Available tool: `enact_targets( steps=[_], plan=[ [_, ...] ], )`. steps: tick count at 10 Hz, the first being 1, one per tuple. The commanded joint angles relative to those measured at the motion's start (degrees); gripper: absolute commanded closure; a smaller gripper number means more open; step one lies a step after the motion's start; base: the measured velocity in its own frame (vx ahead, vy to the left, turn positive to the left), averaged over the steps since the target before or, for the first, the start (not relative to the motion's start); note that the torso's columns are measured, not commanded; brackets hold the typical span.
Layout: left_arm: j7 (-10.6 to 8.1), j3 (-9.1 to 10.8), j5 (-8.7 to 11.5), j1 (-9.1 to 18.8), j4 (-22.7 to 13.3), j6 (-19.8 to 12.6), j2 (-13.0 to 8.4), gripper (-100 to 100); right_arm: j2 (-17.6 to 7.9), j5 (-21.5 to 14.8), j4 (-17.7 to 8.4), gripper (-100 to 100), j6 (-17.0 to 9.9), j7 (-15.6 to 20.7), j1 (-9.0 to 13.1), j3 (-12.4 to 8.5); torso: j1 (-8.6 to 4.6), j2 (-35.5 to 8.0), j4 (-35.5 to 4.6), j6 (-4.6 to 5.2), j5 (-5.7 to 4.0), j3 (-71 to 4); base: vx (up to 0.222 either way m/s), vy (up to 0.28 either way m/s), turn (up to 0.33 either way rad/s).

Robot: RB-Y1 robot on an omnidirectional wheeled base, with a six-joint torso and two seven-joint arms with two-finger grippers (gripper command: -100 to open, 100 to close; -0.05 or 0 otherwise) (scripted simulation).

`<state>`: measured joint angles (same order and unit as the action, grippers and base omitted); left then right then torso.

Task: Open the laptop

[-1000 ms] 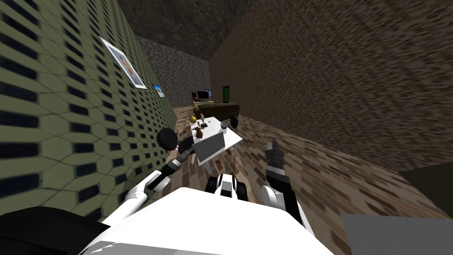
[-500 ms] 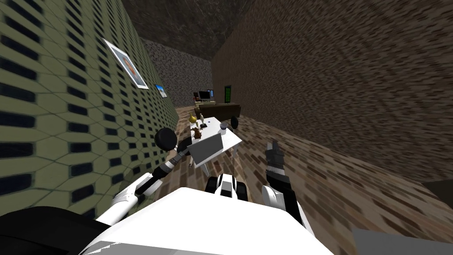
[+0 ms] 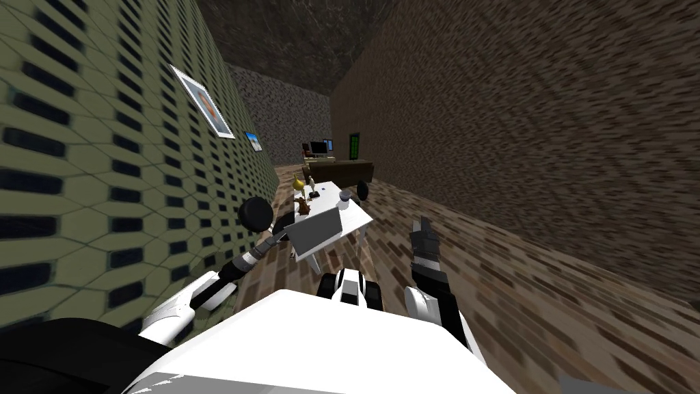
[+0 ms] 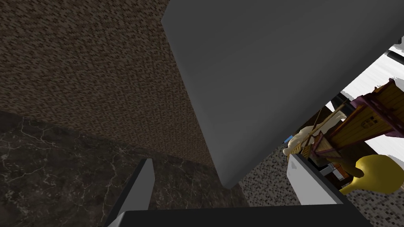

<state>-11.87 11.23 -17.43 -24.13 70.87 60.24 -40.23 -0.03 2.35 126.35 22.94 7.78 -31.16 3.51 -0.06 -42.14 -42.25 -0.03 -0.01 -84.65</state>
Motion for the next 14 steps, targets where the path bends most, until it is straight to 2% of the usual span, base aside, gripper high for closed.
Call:
enact_targets(
  steps=[1, 2, 3, 5, 6, 7, 9, 10, 13, 14],
  plan=[
    [-1.42, 0.97, -0.13, -0.09, -2.44, 4.71, -1.13, -100, 0.0, 0.0, 0.0, 0, 0.0, 0.0, 0.0, 0.0, -0.01, -0.03, 0.0, 0.04, -0.01, 0.0, 0.05, -0.074, 0.005],
    [-1.42, 0.97, -0.13, -0.09, -2.44, 5.25, -1.13, -100, 0.0, 0.0, 0.0, 0, 0.0, 0.0, 0.01, 0.0, 0.15, -0.23, -0.05, 0.06, 0.04, 0.12, 0.003, -0.021, -0.007],
    [-3.79, 3.0, -0.46, -0.78, -5.52, 7.57, -3.26, -100, -0.01, 0.0, 0.0, 0, 0.0, 0.0, 0.02, -0.01, 0.23, -0.39, -0.12, 0.06, 0.06, 0.23, 0.047, -0.1, 0.109],
    [-3.79, 3.0, -0.46, -0.78, -5.85, 10.53, -3.26, -100, 0.0, 0.0, 0.0, 0, 0.0, 0.0, 0.01, 0.0, -0.15, -0.07, -0.01, 0.05, -0.05, 0.04, 0.06, -0.097, 0.057],
    [-3.72, 2.92, -0.44, -0.57, -6.16, 9.66, -3.27, -100, -0.01, 0.0, 0.0, 0, 0.0, 0.0, 0.02, 0.0, 0.07, -0.1, -0.03, 0.09, 0.0, 0.04, 0.015, -0.02, 0.003],
    [-1.42, 0.97, -0.13, -0.09, -3.28, 7.03, -1.13, 100, -0.01, 0.0, 0.0, 0, 0.0, 0.0, 0.02, -0.01, 0.21, -0.2, -0.06, 0.07, 0.05, 0.11, -0.075, 0.11, -0.125],
    [-1.42, 0.97, -0.13, -0.09, -2.44, 5.25, -1.13, 100, -0.03, 0.0, 0.0, 0, -0.01, 0.0, 0.04, -0.02, 0.35, -0.41, -0.13, 0.07, 0.11, 0.25, -0.078, 0.124, -0.068],
    [0.96, -1.07, 0.21, 0.6, -0.34, 3.32, 0.99, 100, -0.02, 0.0, 0.0, 0, -0.01, 0.0, 0.03, -0.02, 0.02, -0.16, -0.05, 0.01, 0.01, 0.1, -0.07, 0.13, -0.118],
    [0.96, -1.07, 0.21, 0.6, 0.97, -0.03, 0.99, 100, -0.02, 0.0, 0.0, 0, 0.0, 0.0, 0.02, -0.01, -0.14, -0.06, -0.02, 0.0, -0.05, 0.04, -0.053, 0.064, -0.022],
    [3.33, -3.1, 0.54, 1.28, 3.61, -2.24, 3.12, 100, -0.01, 0.0, 0.0, 0, 0.0, 0.0, 0.02, -0.01, -0.18, 0.02, 0.01, 0.03, -0.06, -0.02, -0.058, 0.099, -0.144]
  ],
)
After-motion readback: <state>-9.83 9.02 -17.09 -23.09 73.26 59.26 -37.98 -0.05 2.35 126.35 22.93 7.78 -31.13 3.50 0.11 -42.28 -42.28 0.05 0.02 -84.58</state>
